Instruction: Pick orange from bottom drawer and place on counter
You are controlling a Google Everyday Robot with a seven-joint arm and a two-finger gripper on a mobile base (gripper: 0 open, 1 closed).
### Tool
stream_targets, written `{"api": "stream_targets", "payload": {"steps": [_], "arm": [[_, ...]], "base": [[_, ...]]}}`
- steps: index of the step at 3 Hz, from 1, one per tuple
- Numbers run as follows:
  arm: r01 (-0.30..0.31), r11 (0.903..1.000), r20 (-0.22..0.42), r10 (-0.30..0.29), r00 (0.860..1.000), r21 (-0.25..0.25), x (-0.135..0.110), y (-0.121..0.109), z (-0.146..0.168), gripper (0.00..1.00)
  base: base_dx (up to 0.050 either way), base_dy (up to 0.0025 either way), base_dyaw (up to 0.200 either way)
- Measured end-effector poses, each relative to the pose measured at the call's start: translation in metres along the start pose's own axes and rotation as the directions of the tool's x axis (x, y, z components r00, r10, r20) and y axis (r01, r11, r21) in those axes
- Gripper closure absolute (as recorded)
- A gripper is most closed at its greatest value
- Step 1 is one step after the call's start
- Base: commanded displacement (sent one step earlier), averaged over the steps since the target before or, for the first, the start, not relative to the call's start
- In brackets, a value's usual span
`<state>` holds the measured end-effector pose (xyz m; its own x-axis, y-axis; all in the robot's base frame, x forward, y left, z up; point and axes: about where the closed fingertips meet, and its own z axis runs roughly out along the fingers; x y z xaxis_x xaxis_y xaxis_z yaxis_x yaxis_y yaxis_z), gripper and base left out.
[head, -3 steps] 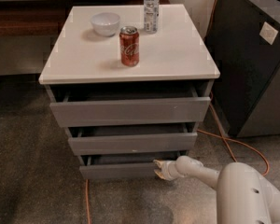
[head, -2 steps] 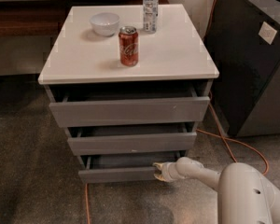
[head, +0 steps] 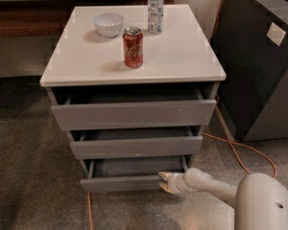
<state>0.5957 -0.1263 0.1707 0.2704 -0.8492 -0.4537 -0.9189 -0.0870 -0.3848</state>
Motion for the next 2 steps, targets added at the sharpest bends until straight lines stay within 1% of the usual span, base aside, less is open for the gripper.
{"api": "stream_targets", "payload": {"steps": [2], "arm": [[0.000, 1.0000, 0.000, 0.000, 1.000, 0.000, -0.0019, -0.0016, -0.0034, 1.00]], "base": [[0.000, 0.00000, 0.000]]}}
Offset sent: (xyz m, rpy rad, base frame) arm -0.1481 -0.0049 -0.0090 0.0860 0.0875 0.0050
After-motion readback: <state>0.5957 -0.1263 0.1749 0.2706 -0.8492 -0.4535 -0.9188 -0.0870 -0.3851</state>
